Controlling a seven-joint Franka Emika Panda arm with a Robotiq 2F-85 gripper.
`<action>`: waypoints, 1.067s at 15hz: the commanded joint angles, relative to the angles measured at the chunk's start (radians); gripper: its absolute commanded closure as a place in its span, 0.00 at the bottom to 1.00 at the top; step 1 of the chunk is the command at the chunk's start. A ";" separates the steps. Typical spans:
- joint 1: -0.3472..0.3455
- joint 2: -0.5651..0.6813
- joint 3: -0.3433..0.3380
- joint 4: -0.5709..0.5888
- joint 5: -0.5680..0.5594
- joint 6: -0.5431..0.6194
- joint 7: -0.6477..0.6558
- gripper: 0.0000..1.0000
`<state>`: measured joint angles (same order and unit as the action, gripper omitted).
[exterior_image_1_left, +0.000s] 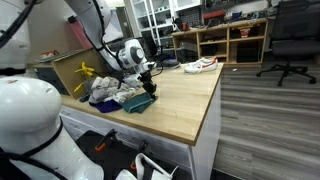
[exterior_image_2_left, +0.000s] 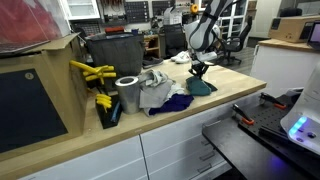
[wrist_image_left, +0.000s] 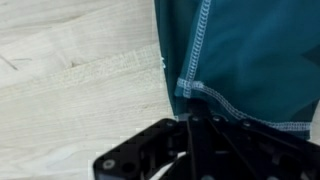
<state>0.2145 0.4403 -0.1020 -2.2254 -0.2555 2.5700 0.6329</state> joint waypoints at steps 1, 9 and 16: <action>0.025 0.017 -0.020 0.022 0.007 0.014 0.039 1.00; 0.100 -0.119 -0.026 -0.022 -0.048 -0.004 0.134 1.00; 0.066 -0.175 0.072 -0.073 -0.006 -0.122 0.105 1.00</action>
<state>0.3040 0.3064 -0.0600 -2.2525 -0.2769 2.4704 0.7500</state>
